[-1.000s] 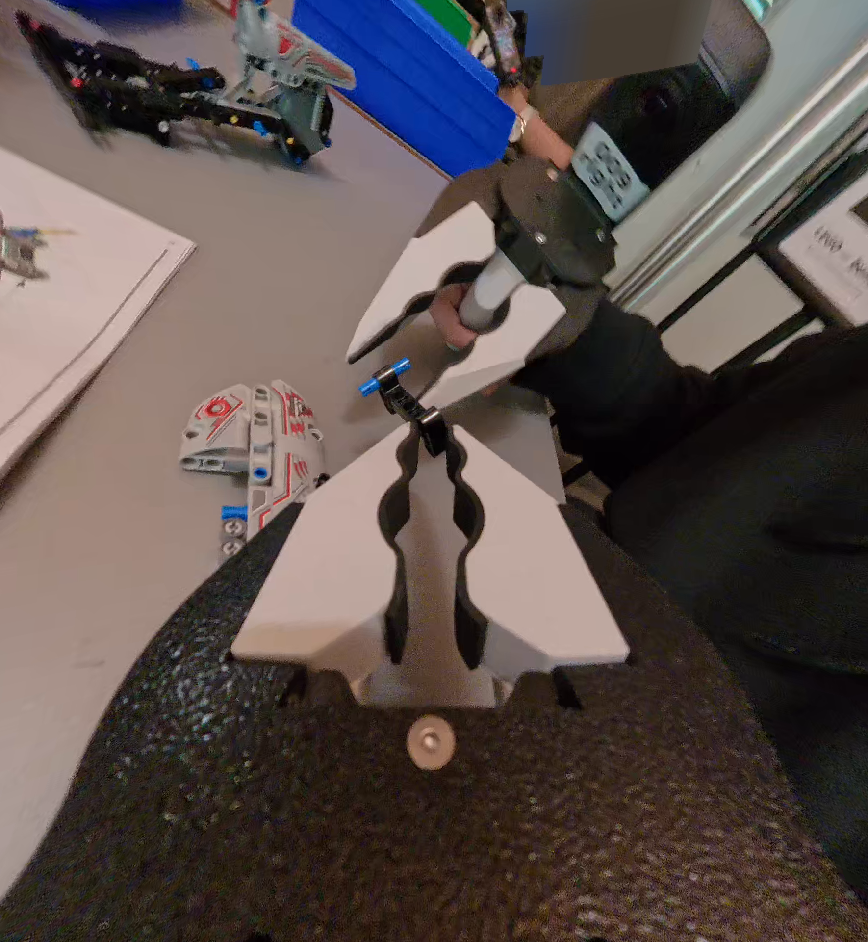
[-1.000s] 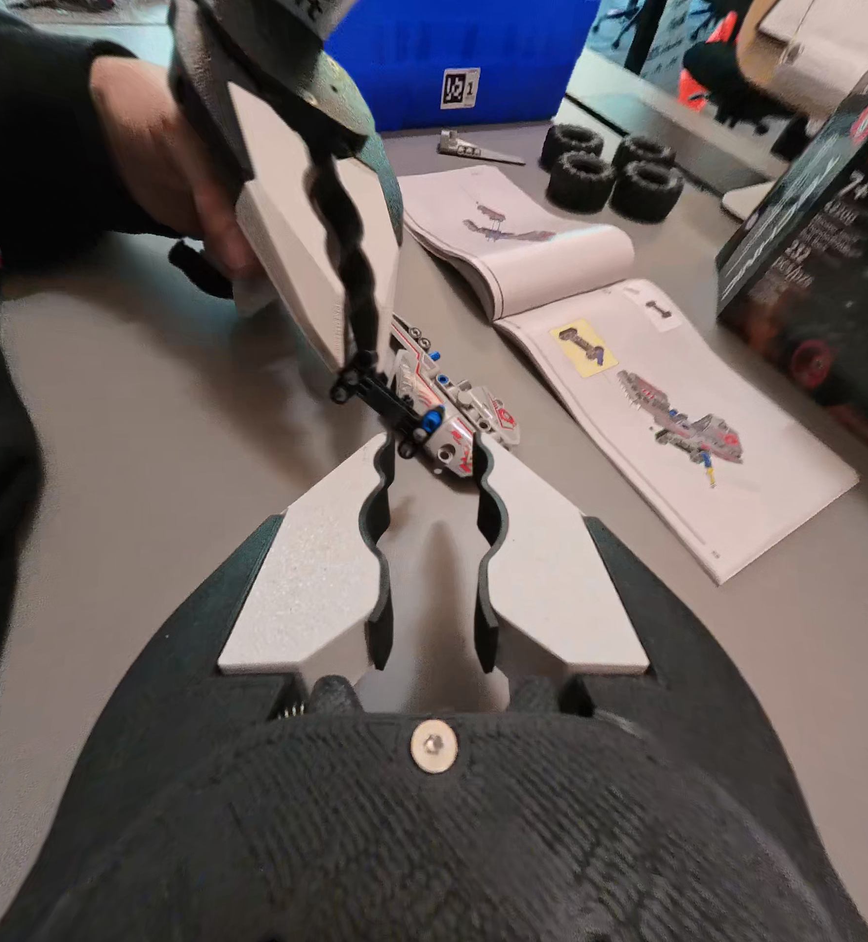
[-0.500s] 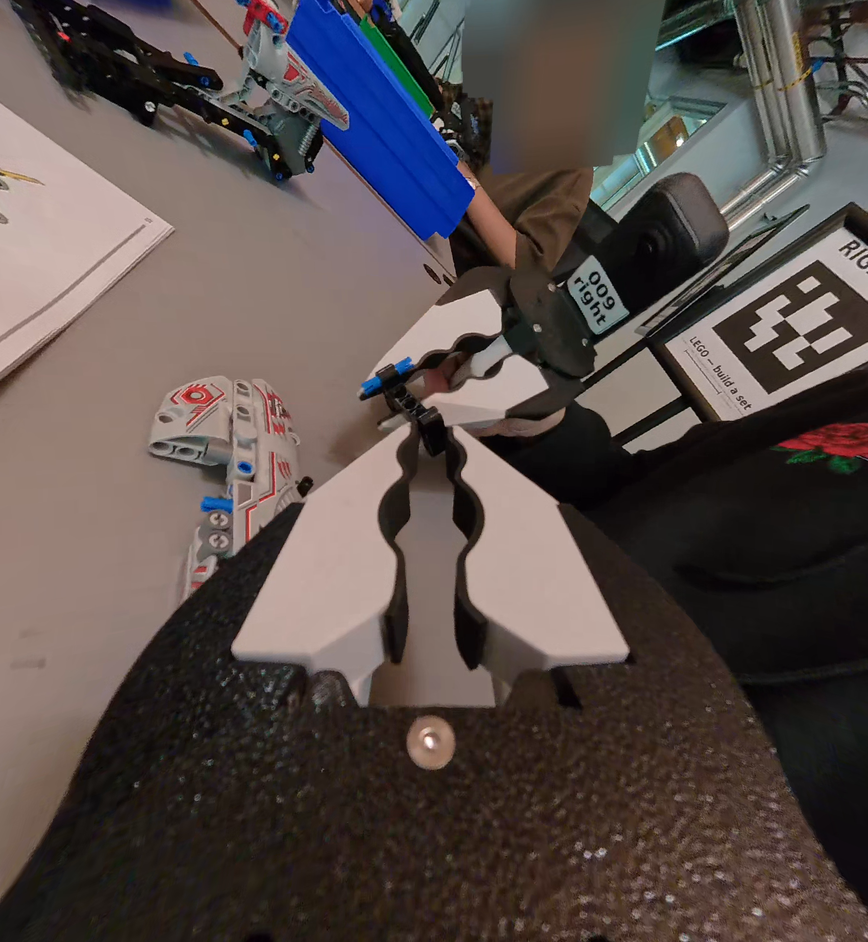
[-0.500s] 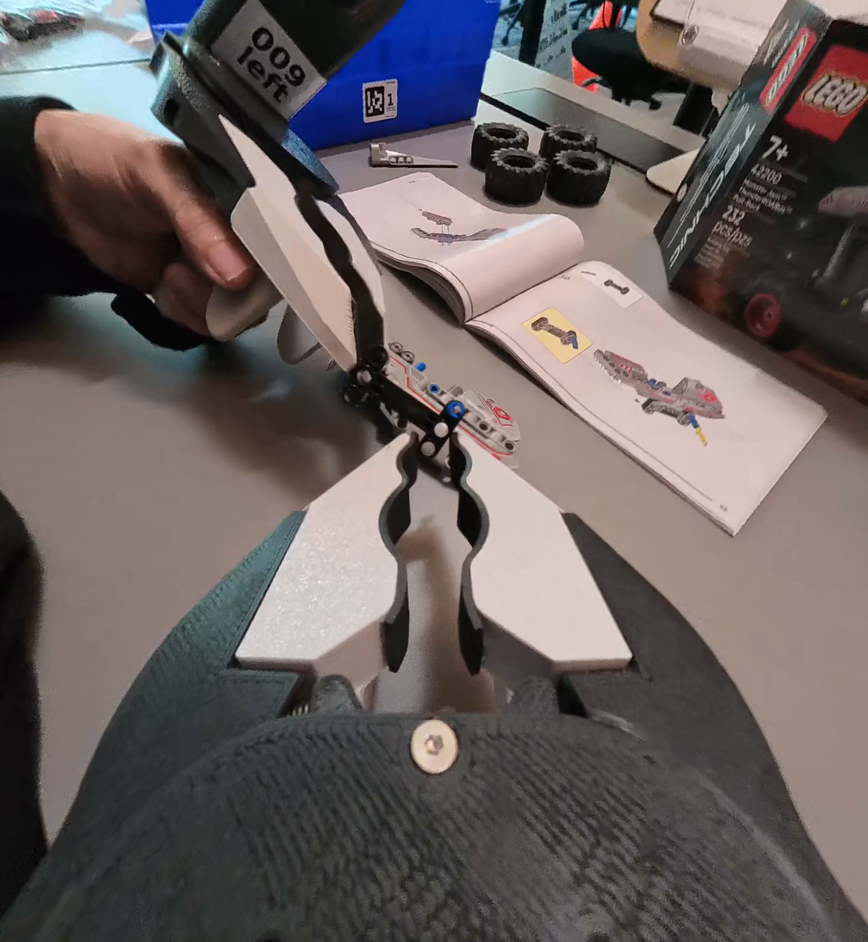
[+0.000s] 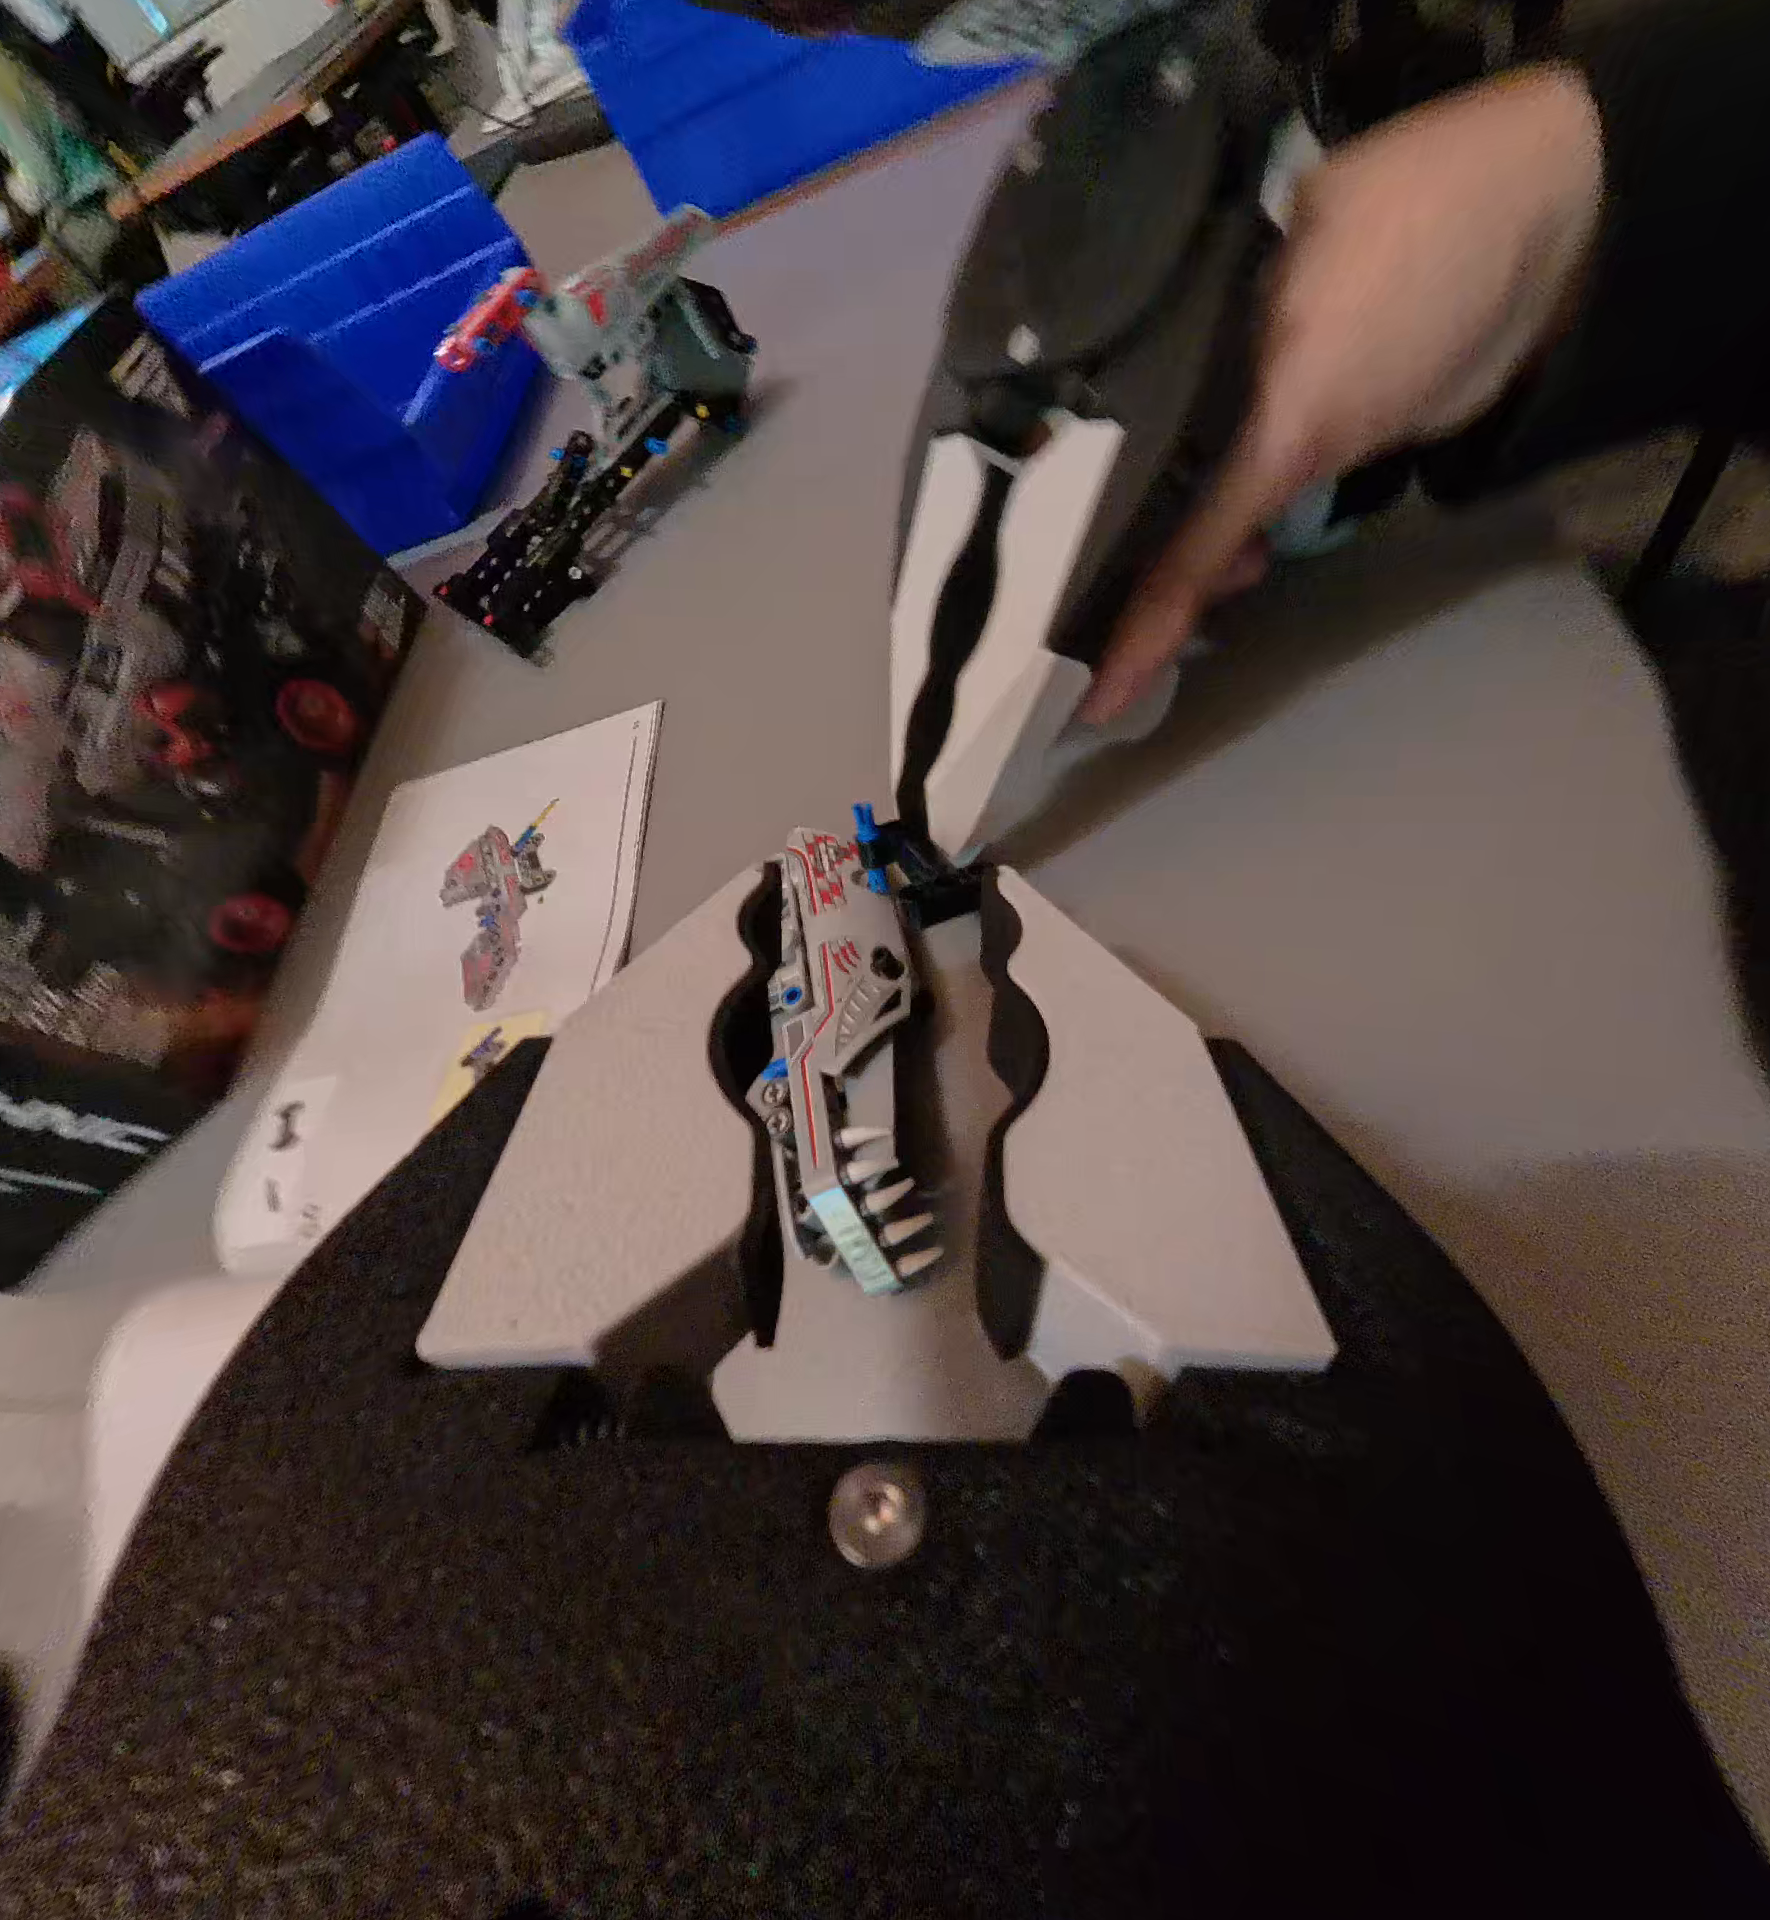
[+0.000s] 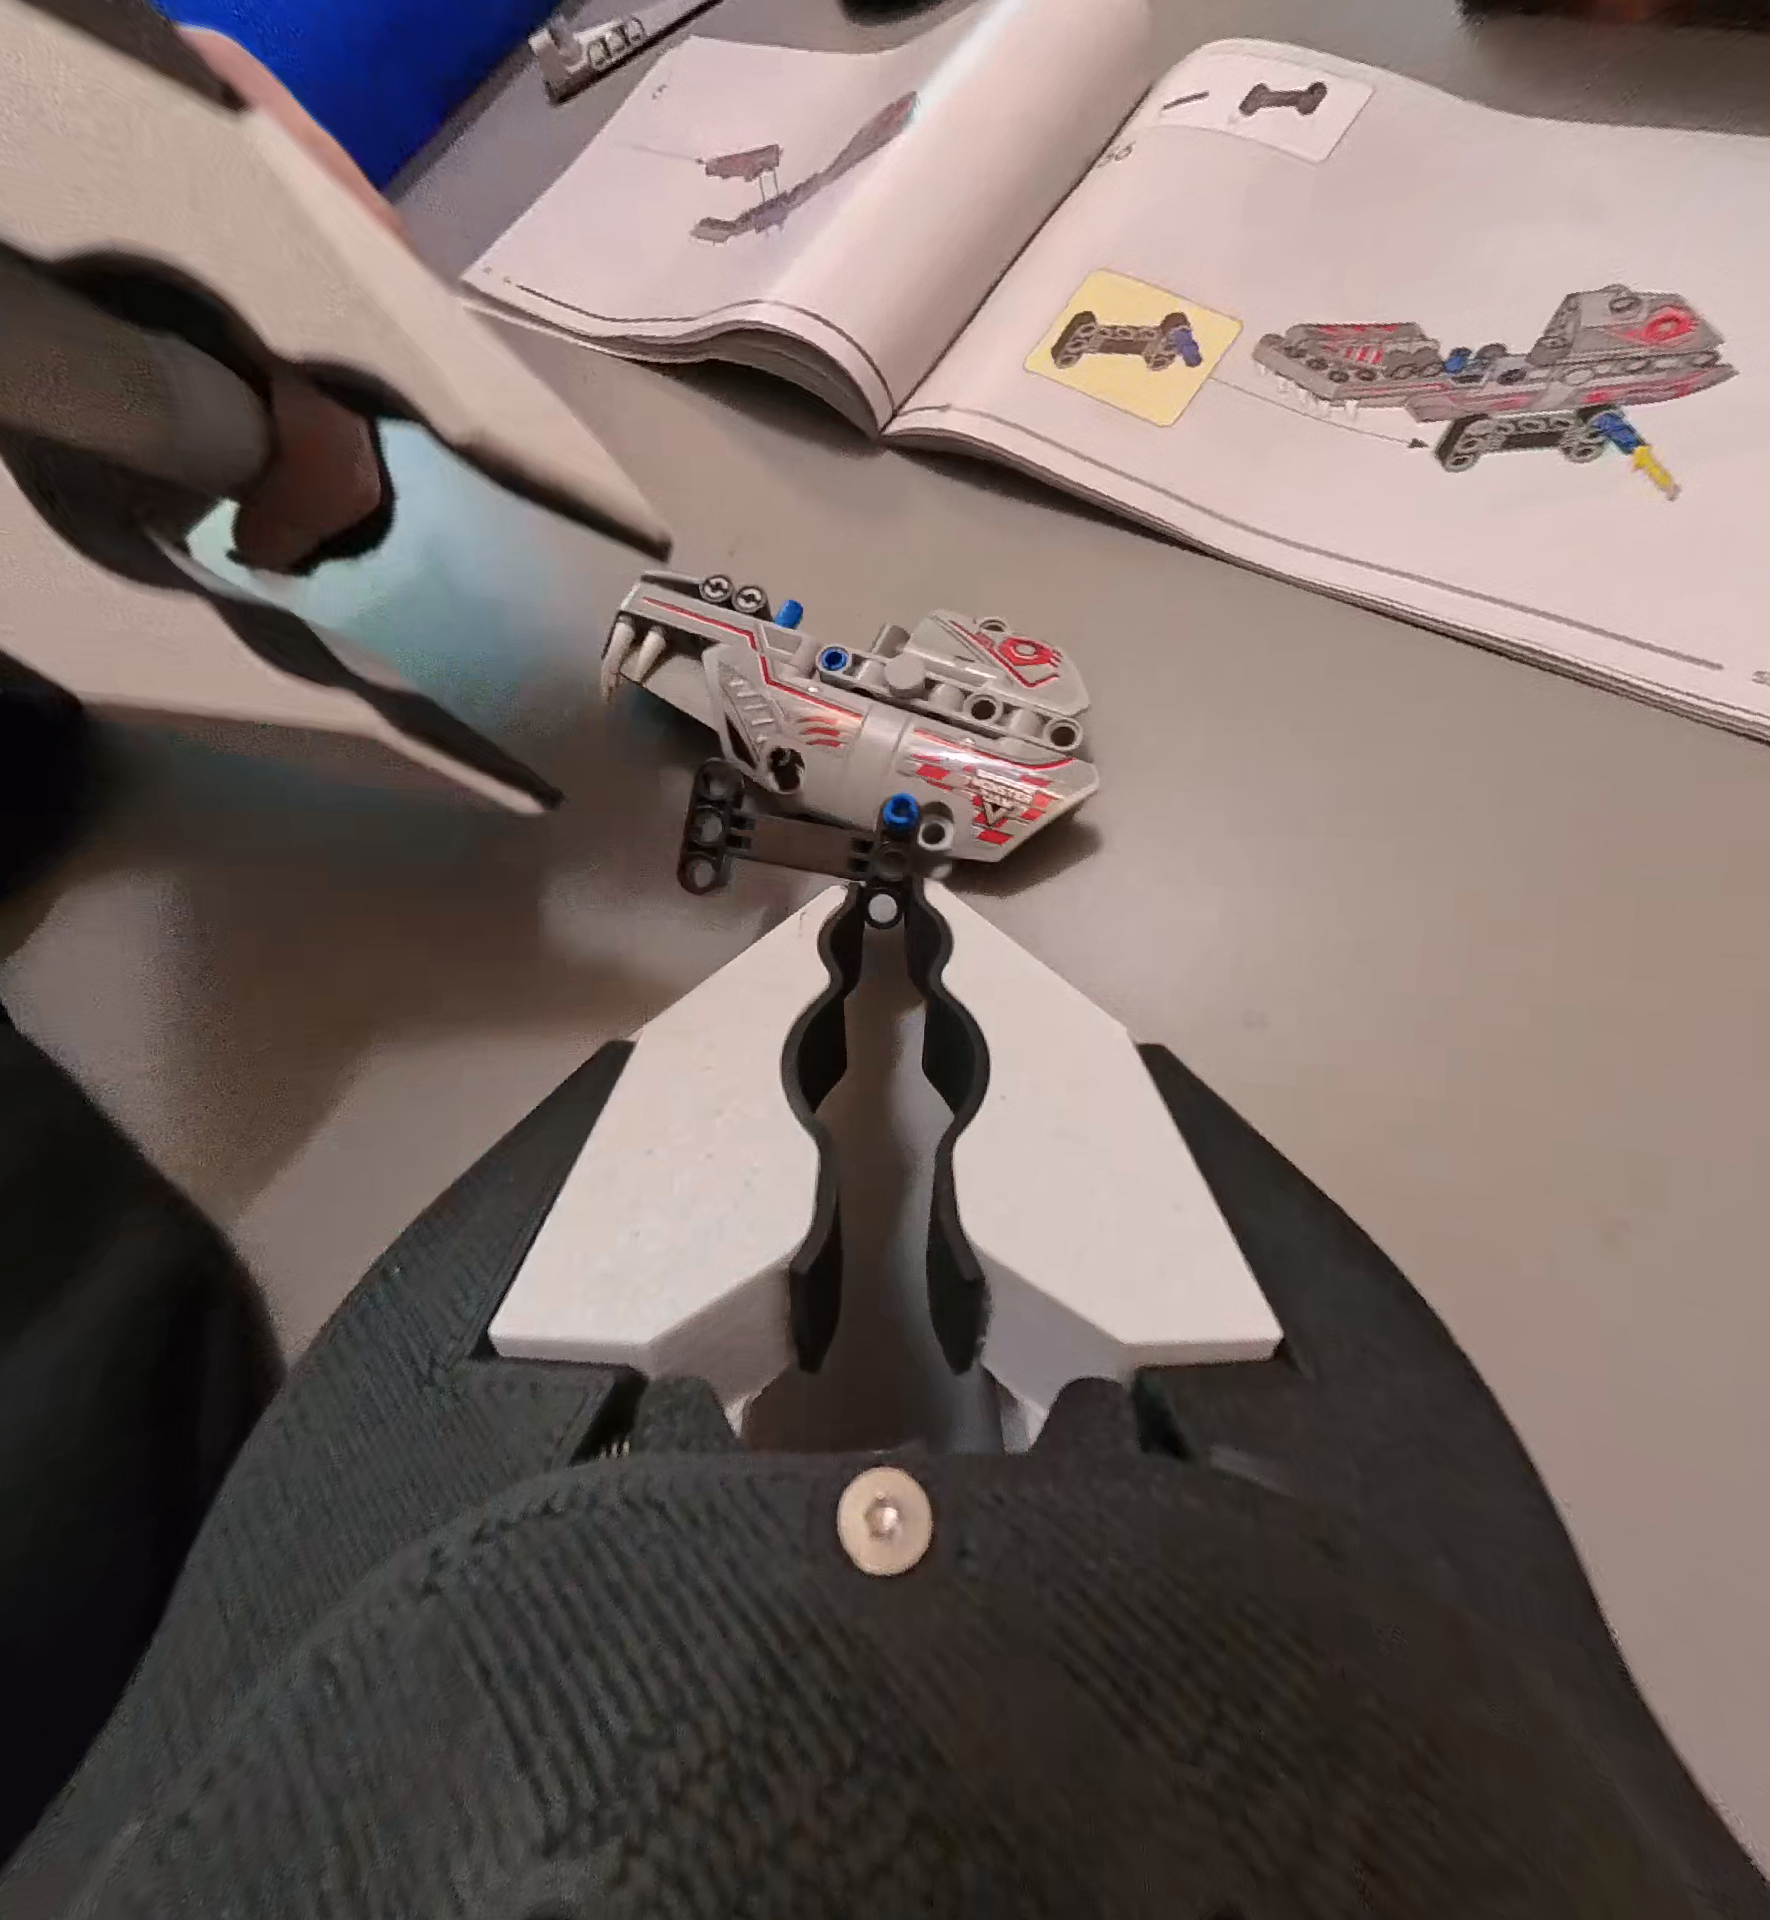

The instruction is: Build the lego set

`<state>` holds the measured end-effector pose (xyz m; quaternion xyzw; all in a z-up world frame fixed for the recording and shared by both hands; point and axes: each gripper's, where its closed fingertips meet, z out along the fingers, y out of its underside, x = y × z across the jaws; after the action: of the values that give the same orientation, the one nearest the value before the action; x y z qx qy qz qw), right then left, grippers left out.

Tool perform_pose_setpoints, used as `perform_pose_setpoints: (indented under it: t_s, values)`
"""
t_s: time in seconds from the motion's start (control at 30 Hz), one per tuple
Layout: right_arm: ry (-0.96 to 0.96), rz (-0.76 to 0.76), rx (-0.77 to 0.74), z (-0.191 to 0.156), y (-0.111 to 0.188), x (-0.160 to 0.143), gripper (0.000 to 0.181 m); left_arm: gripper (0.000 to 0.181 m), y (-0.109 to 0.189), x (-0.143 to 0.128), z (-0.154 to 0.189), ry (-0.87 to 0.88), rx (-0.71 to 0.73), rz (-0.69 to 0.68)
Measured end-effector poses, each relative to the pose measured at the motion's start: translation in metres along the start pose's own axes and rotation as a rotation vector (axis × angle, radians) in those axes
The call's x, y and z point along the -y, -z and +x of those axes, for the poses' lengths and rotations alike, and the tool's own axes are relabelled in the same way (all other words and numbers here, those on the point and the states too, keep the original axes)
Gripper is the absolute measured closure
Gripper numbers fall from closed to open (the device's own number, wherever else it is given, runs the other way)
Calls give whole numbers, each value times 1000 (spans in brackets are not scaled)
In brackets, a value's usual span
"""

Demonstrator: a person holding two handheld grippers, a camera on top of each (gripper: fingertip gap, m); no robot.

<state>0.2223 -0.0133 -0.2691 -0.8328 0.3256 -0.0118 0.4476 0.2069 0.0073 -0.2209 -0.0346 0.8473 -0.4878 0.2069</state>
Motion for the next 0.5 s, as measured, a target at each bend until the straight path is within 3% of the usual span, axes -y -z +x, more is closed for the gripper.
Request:
perform_pose_setpoints:
  t_s: [0.1,0.17,0.3,0.5]
  values:
    - [-8,4,-11,0,-2,4,175,146,-6,-16,1,-118,29,-118]
    - [-17,2,-29,3,-3,5,175,149,-8,-11,3,-135,27,-92]
    - [-23,0,-86,9,-2,6,176,141,-16,-1,9,-76,38,-78]
    - [-5,3,-118,7,-3,5,176,152,-30,-15,3,-57,165,-213]
